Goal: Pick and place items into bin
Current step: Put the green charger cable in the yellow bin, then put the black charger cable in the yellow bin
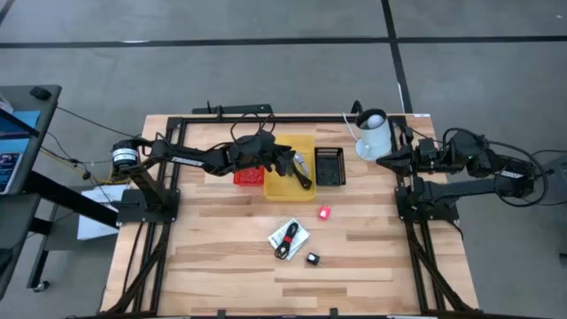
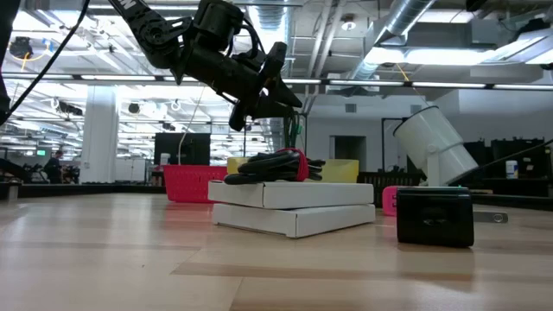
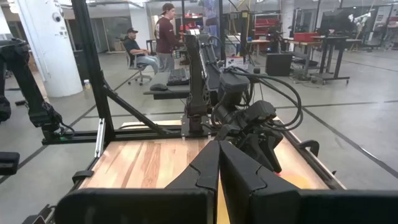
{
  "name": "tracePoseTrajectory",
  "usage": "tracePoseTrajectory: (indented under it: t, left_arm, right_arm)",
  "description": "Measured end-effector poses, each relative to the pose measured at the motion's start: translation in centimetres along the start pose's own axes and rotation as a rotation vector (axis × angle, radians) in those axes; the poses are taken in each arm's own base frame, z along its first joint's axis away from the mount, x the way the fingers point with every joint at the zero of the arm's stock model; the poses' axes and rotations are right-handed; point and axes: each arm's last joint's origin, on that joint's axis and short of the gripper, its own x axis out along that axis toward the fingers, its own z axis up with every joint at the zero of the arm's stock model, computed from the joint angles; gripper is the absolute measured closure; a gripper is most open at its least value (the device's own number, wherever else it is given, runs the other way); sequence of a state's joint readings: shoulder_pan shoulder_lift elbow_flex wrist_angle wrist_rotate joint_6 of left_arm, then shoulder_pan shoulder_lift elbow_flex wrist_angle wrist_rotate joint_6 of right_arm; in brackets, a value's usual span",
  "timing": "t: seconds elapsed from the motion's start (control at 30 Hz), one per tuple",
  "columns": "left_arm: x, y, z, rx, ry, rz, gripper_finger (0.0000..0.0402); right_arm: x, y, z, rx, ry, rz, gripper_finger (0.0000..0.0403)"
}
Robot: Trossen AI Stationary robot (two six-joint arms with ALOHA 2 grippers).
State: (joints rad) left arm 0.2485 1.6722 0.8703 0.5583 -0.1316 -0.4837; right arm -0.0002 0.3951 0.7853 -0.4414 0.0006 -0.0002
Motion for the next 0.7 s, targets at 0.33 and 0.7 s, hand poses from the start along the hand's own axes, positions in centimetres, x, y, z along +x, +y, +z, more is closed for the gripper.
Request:
tracePoseTrajectory:
  t: [0.33, 0.7]
  left_arm:
    - [0.0, 0.0, 0.0, -0.017, 0.002, -0.006, 0.0265]
    - [-0.2, -1.1, -0.6, -0.074, 0.078, -0.139, 0.0264]
  right_arm:
    - [0.0, 0.0, 0.0, 0.0, 0.0, 0.0, 0.0395]
    - [0.0, 0.0, 0.0, 0.0, 0.0, 0.0, 0.0395]
